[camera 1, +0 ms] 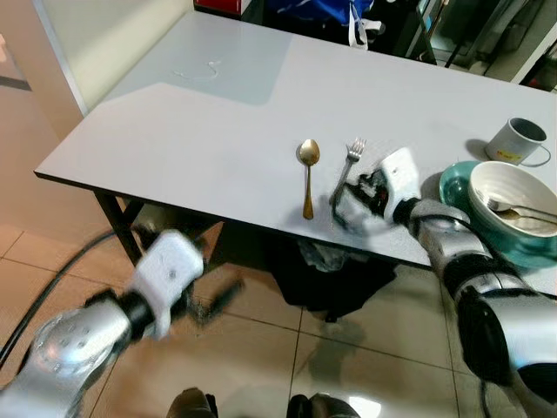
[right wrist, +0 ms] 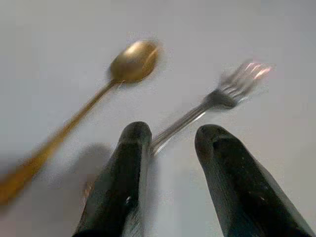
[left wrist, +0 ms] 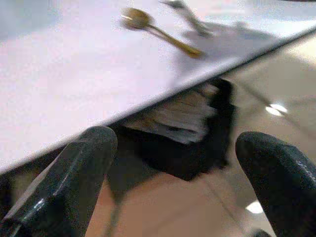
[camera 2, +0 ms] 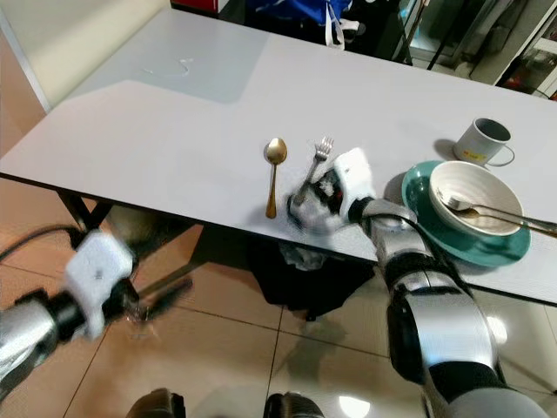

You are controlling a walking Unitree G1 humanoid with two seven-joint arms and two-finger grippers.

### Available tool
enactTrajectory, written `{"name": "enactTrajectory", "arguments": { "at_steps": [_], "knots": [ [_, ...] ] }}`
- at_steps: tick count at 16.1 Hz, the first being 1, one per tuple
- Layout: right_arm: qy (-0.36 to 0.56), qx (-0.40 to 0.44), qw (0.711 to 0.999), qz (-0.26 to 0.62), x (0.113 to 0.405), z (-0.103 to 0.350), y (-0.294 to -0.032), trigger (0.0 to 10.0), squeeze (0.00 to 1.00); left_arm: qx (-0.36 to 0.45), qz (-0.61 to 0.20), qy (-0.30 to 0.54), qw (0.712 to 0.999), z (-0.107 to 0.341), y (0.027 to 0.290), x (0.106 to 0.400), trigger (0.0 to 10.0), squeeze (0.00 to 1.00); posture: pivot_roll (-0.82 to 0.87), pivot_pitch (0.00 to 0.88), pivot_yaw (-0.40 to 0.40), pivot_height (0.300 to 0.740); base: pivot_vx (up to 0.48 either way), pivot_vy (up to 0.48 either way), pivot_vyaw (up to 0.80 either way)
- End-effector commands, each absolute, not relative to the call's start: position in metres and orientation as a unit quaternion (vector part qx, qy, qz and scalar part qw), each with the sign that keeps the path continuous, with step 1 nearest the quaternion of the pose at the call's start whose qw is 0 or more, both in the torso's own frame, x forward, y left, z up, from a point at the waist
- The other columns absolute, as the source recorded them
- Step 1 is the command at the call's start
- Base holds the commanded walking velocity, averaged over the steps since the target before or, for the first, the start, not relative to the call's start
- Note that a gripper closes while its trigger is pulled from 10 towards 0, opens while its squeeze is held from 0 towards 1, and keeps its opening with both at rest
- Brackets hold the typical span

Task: Setting the table

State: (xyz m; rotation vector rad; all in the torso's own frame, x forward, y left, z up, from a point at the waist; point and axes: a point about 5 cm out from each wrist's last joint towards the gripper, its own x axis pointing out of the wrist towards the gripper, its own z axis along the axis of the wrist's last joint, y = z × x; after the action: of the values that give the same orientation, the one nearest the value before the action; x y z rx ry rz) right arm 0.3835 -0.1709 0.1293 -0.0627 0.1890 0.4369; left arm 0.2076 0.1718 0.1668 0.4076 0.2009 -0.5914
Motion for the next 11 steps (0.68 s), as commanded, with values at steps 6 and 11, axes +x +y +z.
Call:
{"name": "enactTrajectory", "arguments": {
  "at_steps": [6, 11],
  "knots": [
    [0.134, 0.1, 0.986, 0.029, 0.394, 0.132, -0.174, 10.0, 0.0, 0.217, -0.171, 0.021, 0.961, 0.19, 0.185, 0.228, 10.0, 0.0, 0.17, 0.149, -0.106, 0.74, 0.0, 0.0, 0.0],
    [0.093, 0.162, 0.982, 0.016, 0.405, 0.156, -0.164, 10.0, 1.0, 0.206, -0.192, 0.028, 0.959, 0.193, 0.185, 0.217, 10.0, 0.0, 0.18, 0.2, -0.104, 0.74, 0.0, 0.0, 0.0]
  ]
}}
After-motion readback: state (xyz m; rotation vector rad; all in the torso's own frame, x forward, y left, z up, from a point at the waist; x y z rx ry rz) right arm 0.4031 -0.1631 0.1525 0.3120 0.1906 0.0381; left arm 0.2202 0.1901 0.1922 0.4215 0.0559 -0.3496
